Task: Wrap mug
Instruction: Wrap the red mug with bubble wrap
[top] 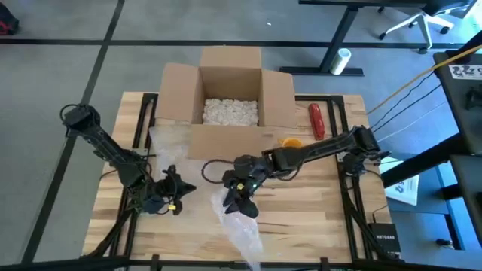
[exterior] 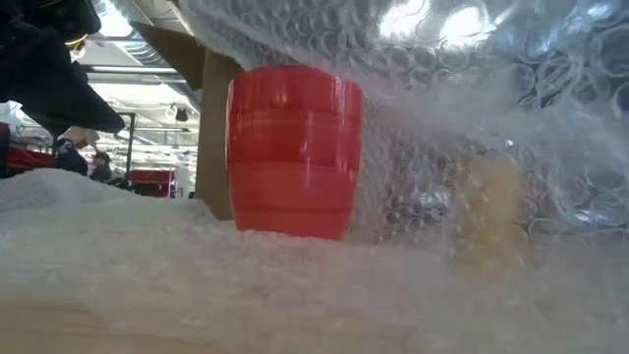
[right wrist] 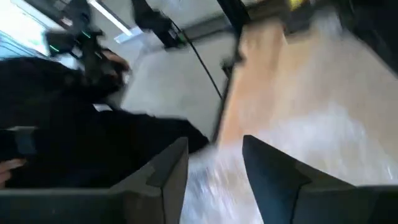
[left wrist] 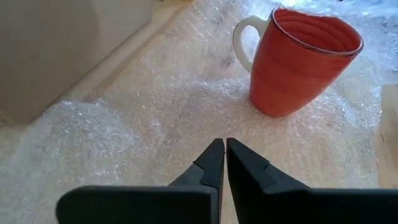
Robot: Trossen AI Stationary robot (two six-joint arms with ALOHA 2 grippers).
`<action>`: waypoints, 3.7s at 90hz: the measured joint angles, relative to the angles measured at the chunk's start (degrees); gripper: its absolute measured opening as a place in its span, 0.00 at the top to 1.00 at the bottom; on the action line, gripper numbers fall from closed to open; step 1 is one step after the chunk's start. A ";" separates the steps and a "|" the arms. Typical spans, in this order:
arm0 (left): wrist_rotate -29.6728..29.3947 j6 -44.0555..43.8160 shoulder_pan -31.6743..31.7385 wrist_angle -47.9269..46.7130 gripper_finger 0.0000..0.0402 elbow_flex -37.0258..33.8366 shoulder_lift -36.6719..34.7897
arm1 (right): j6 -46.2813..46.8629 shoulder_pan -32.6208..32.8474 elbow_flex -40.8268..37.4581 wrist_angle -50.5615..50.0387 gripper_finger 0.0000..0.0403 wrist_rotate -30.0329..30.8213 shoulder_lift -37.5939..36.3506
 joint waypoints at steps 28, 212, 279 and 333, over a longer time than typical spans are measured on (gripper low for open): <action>0.15 -1.07 -0.03 -1.17 1.00 0.00 0.02 | 0.01 0.76 0.89 -7.33 0.97 7.28 0.08; -1.75 14.36 -0.77 34.00 1.00 14.58 26.79 | 6.27 2.64 33.62 -37.82 1.00 20.18 28.96; -0.52 16.13 6.22 33.47 1.00 15.41 26.82 | 7.73 7.63 33.62 -42.19 1.00 41.46 18.95; -1.48 17.59 5.01 33.22 1.00 15.37 26.54 | 9.59 6.88 24.20 -34.47 1.00 27.98 20.05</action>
